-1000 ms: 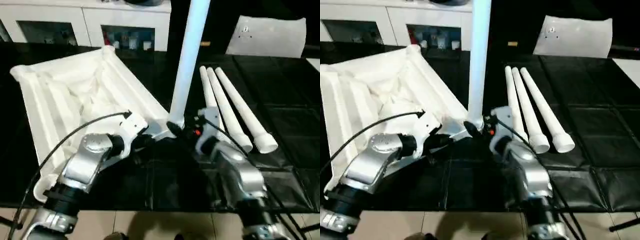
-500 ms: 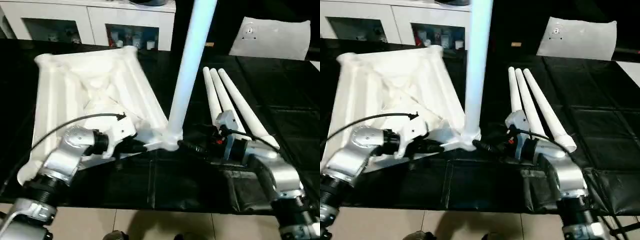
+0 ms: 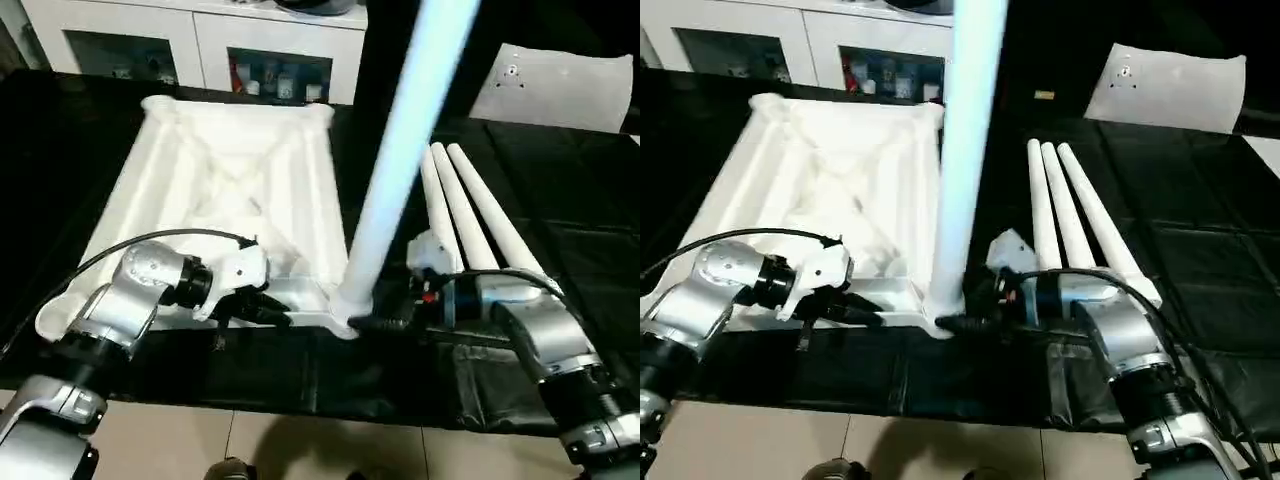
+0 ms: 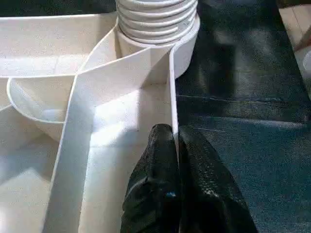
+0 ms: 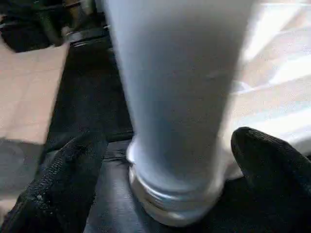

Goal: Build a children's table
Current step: Rotate leg to tighten

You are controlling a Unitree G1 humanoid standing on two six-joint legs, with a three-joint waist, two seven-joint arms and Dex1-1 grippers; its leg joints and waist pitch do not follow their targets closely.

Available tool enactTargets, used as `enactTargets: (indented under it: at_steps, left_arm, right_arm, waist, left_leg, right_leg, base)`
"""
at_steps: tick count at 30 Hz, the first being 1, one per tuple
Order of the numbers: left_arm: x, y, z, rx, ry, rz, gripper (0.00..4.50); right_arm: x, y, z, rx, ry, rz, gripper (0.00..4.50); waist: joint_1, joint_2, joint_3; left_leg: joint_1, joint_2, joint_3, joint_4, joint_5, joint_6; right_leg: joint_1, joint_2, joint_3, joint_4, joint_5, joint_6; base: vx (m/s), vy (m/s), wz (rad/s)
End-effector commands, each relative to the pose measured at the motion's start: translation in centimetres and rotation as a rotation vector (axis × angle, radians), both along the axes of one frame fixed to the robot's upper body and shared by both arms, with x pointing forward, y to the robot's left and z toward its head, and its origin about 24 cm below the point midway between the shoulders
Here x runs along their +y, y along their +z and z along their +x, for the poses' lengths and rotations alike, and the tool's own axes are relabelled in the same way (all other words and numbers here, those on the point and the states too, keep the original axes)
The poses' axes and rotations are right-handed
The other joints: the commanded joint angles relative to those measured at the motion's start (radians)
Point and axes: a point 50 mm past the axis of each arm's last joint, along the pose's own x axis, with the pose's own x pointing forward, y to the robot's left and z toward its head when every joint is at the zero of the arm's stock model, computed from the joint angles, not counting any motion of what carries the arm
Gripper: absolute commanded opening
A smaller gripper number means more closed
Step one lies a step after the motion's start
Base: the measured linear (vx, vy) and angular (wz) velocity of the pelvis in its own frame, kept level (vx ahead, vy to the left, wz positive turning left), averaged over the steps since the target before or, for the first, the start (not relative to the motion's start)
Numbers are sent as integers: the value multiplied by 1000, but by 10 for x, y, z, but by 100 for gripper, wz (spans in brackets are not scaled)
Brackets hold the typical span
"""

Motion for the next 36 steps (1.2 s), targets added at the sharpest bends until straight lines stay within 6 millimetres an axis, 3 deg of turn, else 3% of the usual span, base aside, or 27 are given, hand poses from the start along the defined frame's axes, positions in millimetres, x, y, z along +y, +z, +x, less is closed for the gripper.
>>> enactTargets:
  at_steps: [1,17,22,24,26,29,31,36]
  left_arm:
    - [-9,-4,-3,17,-89,39,0]
    - [-9,-7,0,27,-110,45,0]
    - [-9,-10,0,44,-66,23,0]
    - [-12,-11,2,40,19,-27,0]
    - [-16,-11,3,35,67,-76,0]
    - [-24,-10,3,33,132,-127,0]
    - [-34,-10,6,23,241,-173,0]
    - [-58,-4,15,-30,476,-257,0]
  right_arm:
    - [0,1,2,-18,25,-26,409]
    - [5,-3,-3,6,73,23,287]
    - [8,-9,-9,46,64,56,277]
    - [14,-15,-13,89,-15,108,276]
    - [20,-20,-13,118,-93,135,275]
    - [29,-29,-13,122,-179,122,275]
    - [45,-35,-13,136,-274,122,274]
    - [80,-37,1,199,-521,172,274]
  waist:
    - [-5,2,-66]
    - [2,5,-64]
    - [5,10,-65]
    - [7,9,-64]
    - [5,10,-60]
    - [-6,11,-52]
    - [-20,9,-48]
    - [-44,8,-45]
  left_leg:
    - [27,44,-2,-61,-130,74]
    - [29,45,-2,-63,-154,58]
    - [31,46,-2,-64,-159,52]
    - [30,45,-2,-65,-169,50]
    - [30,45,-5,-70,-200,33]
    - [37,45,-9,-78,-311,-11]
    - [33,42,-17,-83,-358,-39]
    - [37,35,-25,-79,-404,-49]
  right_leg:
    - [41,-67,31,-58,-40,-259]
    - [40,-66,31,-57,-59,-264]
    - [40,-65,31,-57,-49,-268]
    - [40,-66,31,-59,-55,-271]
    - [38,-68,31,-64,-105,-266]
    - [29,-70,33,-80,-295,-224]
    - [25,-72,32,-90,-417,-182]
    - [10,-74,31,-110,-565,-125]
  base:
    - [0,0,0]
    - [0,0,0]
    - [0,0,0]
    - [0,0,0]
    - [0,0,0]
    - [0,0,0]
    - [0,0,0]
    - [0,0,0]
